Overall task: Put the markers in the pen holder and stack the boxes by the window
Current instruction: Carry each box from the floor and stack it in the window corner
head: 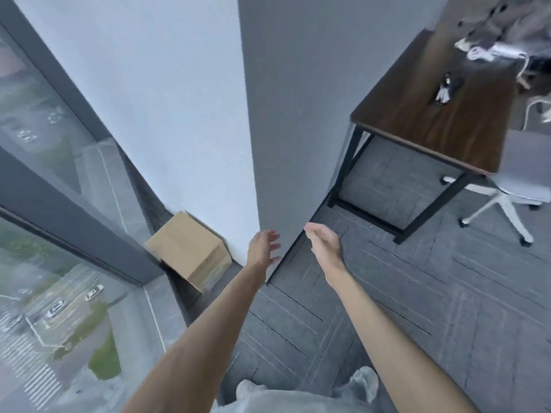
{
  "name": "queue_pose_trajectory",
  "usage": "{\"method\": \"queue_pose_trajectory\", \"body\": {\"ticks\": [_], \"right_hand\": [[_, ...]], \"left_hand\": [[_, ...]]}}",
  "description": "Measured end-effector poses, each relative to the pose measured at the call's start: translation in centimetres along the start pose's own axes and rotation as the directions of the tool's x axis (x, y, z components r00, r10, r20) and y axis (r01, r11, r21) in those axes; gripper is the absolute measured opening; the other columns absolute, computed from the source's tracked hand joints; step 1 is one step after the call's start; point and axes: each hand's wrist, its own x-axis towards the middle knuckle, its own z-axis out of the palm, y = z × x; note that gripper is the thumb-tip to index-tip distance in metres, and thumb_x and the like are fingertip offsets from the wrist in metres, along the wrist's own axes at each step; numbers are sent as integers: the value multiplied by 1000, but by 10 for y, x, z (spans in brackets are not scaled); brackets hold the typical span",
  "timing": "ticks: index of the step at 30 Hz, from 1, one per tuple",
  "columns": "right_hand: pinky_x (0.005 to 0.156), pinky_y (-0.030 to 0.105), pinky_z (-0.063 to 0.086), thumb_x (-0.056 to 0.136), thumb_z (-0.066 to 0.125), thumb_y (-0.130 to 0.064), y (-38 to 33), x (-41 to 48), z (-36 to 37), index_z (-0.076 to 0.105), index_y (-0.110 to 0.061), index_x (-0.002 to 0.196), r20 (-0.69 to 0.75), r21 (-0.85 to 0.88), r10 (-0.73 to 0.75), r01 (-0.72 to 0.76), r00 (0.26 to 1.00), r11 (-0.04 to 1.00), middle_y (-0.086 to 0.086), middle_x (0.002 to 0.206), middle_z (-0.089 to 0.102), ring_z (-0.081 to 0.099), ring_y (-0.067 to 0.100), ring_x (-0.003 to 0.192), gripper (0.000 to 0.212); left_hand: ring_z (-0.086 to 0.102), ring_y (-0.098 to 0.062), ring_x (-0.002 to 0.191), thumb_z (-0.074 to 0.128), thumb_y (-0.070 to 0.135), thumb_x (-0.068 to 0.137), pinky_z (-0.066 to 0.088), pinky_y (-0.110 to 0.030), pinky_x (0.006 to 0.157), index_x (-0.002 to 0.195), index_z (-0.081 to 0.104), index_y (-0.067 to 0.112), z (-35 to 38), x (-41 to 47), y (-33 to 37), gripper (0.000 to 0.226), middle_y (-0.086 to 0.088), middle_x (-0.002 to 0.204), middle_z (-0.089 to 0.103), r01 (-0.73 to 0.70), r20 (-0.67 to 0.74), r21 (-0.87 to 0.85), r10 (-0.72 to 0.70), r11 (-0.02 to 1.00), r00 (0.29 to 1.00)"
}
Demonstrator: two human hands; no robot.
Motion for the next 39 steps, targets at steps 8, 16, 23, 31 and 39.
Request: {"method": "queue_pose_trajectory", "body": {"ticks": [8, 16, 23, 31, 39], "right_hand": [[85, 21, 49, 93, 61, -10, 25, -12, -250, 72, -8, 111, -365, 143, 25, 29, 931, 989, -4, 107, 69, 62, 5, 93, 21], [81, 17, 48, 92, 64, -9, 54, -16, -488, 73, -9, 102, -662, 227, 90, 84, 744, 970, -8, 99, 70, 63, 4, 92, 13], [90, 29, 51, 92, 63, -12, 90, 5, -640, 73, -14, 108, -783, 373, 305, 17, 542, 928, -6, 103, 72, 65, 13, 100, 19], [96, 40, 51, 96, 55, -15, 116, -11, -813, 68, -24, 104, -885, 437, 418, 56, 205, 898, -1, 108, 71, 64, 18, 107, 18], [83, 32, 50, 94, 59, -23, 171, -69, -944, 72, -19, 107, -800, 535, 581, 260, -148, 804, 0, 103, 72, 67, 21, 106, 19]], "left_hand": [[61, -17, 93, 40, 18, 99, 52, -33, 76, 112, 60, 12, 273, -23, -38, 25, -5, 115, 64, -69, 281, 211, 7, 975, 960], [61, -22, 103, 34, 22, 105, 51, -32, 70, 123, 57, 9, 519, -82, -112, 32, -6, 121, 64, -108, 524, 381, -118, 918, 844], [62, -31, 104, 35, 16, 102, 47, -43, 88, 133, 53, 4, 713, -71, -164, 37, -12, 129, 62, -76, 592, 561, -334, 825, 734], [64, -26, 102, 43, 18, 98, 51, -42, 91, 95, 60, 16, 932, -115, -195, 17, -8, 115, 66, -384, 728, 679, -507, 626, 461], [63, -19, 85, 48, 22, 95, 51, -31, 69, 100, 62, 14, 1087, -227, -292, 17, -4, 110, 69, -593, 691, 656, -687, 466, 225]]}}
